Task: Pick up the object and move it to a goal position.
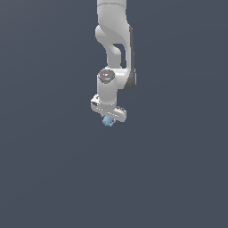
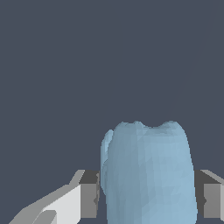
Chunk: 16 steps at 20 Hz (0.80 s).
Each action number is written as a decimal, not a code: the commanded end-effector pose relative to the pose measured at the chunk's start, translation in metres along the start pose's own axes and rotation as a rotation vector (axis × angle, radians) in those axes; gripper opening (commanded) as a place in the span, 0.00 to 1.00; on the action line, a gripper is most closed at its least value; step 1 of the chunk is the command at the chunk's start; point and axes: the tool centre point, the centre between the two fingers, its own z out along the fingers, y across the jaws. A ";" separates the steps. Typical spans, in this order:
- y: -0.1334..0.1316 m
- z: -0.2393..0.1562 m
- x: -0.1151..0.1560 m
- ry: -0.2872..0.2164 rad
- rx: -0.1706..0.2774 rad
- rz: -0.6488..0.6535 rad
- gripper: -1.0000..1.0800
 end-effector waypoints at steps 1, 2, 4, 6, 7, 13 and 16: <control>0.001 -0.003 0.001 0.001 0.000 0.000 0.00; 0.002 -0.006 0.002 0.001 0.000 0.000 0.00; 0.004 -0.013 0.003 0.001 0.000 0.000 0.00; 0.006 -0.021 0.005 0.001 0.000 0.000 0.00; 0.007 -0.027 0.007 0.001 0.000 0.000 0.00; 0.019 -0.068 0.017 0.000 0.000 0.001 0.00; 0.027 -0.095 0.025 0.000 0.000 0.001 0.00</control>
